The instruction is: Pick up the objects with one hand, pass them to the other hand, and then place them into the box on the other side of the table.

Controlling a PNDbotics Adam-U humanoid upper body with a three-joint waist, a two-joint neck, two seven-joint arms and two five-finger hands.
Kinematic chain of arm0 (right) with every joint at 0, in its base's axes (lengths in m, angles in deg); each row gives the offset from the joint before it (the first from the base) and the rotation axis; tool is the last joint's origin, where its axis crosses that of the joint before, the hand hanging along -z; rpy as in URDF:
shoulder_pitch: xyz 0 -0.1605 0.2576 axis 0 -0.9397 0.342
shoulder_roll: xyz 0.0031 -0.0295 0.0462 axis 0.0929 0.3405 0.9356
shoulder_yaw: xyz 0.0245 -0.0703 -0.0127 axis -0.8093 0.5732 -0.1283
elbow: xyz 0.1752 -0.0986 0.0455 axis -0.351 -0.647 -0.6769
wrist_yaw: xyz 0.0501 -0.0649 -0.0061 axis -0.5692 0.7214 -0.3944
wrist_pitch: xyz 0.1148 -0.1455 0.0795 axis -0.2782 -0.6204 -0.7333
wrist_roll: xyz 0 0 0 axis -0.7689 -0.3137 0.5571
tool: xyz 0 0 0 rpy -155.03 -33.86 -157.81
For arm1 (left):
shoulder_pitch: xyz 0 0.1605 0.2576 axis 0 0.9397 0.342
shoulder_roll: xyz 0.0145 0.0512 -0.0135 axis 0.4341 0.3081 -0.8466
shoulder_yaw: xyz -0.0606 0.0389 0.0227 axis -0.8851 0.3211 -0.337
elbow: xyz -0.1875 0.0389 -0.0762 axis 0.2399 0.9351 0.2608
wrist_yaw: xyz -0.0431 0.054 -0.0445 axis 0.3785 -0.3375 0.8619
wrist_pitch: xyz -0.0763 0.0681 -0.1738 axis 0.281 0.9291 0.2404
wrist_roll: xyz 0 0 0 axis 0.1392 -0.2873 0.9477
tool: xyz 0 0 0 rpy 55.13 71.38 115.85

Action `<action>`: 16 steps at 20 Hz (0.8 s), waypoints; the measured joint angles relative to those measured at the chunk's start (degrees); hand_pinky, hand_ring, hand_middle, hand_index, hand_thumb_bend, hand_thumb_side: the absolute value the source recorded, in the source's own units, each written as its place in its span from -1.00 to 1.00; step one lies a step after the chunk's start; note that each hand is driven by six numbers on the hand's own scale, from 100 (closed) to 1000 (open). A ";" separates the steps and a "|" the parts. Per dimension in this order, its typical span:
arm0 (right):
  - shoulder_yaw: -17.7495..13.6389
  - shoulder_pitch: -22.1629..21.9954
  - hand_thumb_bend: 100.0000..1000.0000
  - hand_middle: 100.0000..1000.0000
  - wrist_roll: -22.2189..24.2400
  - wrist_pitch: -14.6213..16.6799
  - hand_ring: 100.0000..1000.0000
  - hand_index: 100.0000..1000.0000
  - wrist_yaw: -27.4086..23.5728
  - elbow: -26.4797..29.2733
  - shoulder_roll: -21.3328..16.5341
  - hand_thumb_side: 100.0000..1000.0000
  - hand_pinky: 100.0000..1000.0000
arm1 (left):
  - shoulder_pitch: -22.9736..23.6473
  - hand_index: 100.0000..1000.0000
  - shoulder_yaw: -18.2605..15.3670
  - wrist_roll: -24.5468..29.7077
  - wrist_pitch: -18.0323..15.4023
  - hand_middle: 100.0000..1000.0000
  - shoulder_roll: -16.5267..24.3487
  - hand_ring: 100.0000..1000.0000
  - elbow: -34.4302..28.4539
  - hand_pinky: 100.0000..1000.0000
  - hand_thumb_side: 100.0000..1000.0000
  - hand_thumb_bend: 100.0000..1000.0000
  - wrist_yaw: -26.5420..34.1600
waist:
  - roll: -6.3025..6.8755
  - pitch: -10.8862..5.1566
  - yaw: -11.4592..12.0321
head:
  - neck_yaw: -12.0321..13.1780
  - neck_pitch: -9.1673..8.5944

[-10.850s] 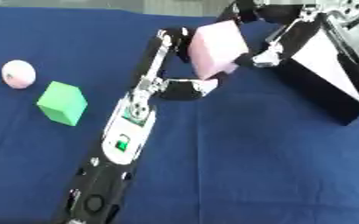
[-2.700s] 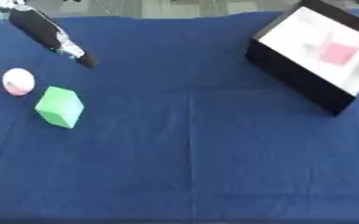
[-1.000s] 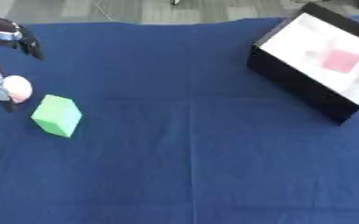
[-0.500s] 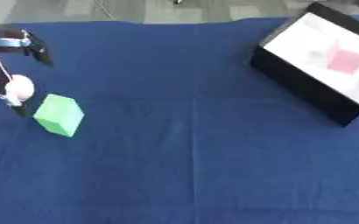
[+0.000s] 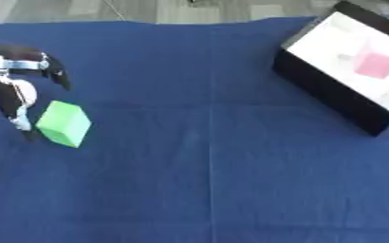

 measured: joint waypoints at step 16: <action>0.19 0.46 -1.00 0.58 0.22 -0.16 1.00 0.67 1.26 -0.75 0.64 -0.38 0.78 | -0.03 0.43 -1.25 -0.60 -0.60 0.34 -3.35 0.52 2.32 0.56 -1.00 0.76 -4.49 | 0.00 0.40 -0.34 | 1.16 0.01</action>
